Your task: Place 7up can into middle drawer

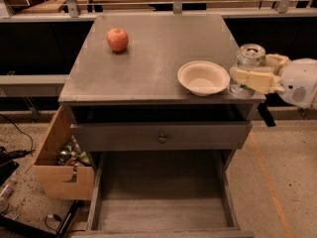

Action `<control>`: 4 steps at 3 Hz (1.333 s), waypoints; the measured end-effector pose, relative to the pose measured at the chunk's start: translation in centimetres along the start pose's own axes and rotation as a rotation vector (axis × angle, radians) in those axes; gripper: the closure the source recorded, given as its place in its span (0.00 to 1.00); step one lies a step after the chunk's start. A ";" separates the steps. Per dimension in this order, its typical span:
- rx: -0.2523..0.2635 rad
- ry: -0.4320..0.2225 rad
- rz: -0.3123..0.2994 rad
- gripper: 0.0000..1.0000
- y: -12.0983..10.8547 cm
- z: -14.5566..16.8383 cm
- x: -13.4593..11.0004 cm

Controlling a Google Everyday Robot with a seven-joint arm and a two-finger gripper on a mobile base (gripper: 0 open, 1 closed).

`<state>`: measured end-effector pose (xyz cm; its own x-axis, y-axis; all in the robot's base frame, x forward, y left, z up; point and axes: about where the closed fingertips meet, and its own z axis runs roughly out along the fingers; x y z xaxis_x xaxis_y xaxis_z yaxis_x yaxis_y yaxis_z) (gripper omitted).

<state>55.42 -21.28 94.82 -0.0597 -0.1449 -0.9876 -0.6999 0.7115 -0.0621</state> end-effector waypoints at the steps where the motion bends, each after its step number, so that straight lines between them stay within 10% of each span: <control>1: -0.080 0.015 0.050 1.00 1.9 -2.1 2.4; 4: -0.154 0.040 0.059 1.00 5.1 -3.8 9.8</control>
Offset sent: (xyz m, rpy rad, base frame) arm -0.0209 -0.0058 -0.0171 0.0242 0.0416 0.0441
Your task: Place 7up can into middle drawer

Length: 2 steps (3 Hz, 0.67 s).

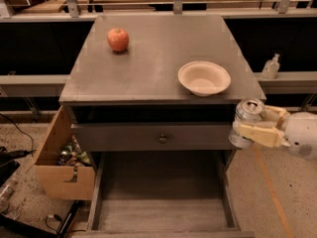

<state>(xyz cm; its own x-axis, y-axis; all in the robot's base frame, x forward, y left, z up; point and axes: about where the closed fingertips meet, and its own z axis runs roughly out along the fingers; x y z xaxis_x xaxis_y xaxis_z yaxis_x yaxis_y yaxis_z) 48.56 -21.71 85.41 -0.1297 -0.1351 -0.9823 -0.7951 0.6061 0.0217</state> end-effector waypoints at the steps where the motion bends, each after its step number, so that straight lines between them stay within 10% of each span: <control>1: -0.069 0.004 0.020 1.00 2.6 -0.7 6.9; 2: -0.122 -0.001 0.054 1.00 5.1 -0.2 12.9</control>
Offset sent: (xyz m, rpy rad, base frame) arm -0.0931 0.0229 -0.2060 0.0915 0.1051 0.1601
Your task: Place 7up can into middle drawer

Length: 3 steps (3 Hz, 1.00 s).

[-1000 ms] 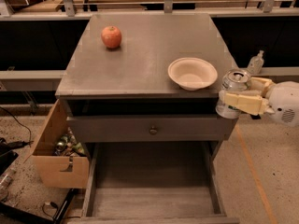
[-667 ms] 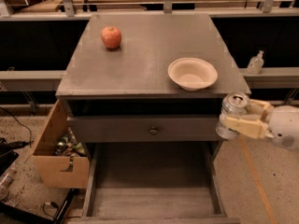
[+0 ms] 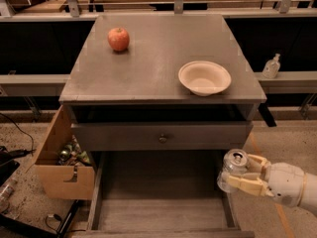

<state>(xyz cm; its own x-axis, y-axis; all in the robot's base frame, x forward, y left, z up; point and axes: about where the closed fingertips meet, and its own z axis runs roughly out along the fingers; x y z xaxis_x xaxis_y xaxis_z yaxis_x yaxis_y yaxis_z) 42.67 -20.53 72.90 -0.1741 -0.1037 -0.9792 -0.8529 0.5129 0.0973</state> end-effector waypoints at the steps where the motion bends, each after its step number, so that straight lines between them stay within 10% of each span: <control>1: -0.074 0.018 0.009 1.00 2.8 2.4 5.3; 3: -0.083 0.033 -0.018 1.00 3.5 5.7 5.9</control>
Offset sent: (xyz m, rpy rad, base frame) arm -0.0169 0.0237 -0.0447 0.0006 0.0193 0.0587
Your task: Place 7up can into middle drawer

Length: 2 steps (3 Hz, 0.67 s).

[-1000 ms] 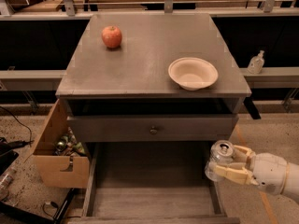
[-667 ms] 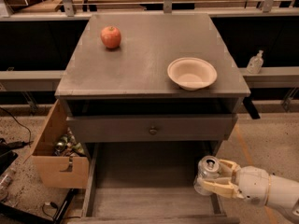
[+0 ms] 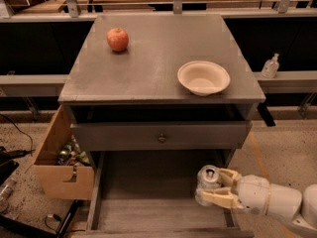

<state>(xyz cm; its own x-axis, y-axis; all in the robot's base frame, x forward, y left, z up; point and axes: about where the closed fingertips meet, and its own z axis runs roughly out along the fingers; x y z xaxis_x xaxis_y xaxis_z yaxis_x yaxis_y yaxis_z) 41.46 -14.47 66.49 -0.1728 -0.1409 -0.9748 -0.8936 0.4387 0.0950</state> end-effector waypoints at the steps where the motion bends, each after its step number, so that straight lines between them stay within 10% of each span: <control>1: -0.031 -0.018 -0.017 1.00 0.2 4.4 1.5; 2: -0.083 -0.054 -0.027 1.00 1.0 9.4 3.3</control>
Offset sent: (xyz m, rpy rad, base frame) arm 0.0377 0.1365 -0.0866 0.1017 -0.0551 0.1357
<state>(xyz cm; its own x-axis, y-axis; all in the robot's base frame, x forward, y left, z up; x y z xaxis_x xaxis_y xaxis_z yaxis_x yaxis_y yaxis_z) 43.88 -6.12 61.46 -0.1273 -0.1029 -0.9865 -0.9294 0.3598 0.0824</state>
